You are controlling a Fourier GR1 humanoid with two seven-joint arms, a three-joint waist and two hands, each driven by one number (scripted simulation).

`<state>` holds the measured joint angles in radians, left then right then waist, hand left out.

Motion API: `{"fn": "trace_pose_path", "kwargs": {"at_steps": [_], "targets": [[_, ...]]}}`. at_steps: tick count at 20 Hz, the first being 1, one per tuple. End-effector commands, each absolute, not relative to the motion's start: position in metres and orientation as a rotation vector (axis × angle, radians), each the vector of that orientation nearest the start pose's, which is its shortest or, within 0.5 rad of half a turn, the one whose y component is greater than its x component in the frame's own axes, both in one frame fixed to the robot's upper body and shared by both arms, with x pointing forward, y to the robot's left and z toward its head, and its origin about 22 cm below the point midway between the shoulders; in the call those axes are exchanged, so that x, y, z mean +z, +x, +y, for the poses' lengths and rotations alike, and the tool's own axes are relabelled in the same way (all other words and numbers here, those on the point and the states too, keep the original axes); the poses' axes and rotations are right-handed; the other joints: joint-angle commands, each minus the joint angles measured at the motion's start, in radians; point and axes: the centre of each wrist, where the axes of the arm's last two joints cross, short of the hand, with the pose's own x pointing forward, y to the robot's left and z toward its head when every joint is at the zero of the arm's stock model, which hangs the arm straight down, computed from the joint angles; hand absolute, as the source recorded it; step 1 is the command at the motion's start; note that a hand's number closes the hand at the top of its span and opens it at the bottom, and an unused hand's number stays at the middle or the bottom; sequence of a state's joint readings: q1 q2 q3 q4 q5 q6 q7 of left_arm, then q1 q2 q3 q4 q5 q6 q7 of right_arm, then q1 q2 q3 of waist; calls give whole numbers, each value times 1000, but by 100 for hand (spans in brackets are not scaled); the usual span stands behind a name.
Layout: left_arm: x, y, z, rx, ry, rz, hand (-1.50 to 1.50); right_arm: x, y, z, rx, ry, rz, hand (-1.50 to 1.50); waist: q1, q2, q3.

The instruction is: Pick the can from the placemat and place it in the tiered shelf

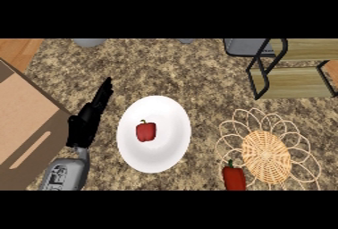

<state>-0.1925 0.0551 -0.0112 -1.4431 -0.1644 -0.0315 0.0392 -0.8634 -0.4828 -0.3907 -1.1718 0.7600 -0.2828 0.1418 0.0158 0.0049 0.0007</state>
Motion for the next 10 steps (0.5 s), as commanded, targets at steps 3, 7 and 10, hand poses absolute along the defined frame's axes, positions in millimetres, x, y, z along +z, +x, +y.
{"fn": "trace_pose_path", "kwargs": {"at_steps": [3, 7, 10], "targets": [[26, 282, 232, -269, 107, -1585, 0, 253, 398, -375, 13, -1258, -1855, 150, -2, -3, 0], [20, 288, 218, -279, 109, -1582, 0, 242, 411, -381, 25, -1247, -1853, 150, -2, -1, 0], [5, 286, 225, -268, 85, -1589, 0, 235, 417, -391, 15, -1231, -1848, 150, 2, 2, 0]]}}
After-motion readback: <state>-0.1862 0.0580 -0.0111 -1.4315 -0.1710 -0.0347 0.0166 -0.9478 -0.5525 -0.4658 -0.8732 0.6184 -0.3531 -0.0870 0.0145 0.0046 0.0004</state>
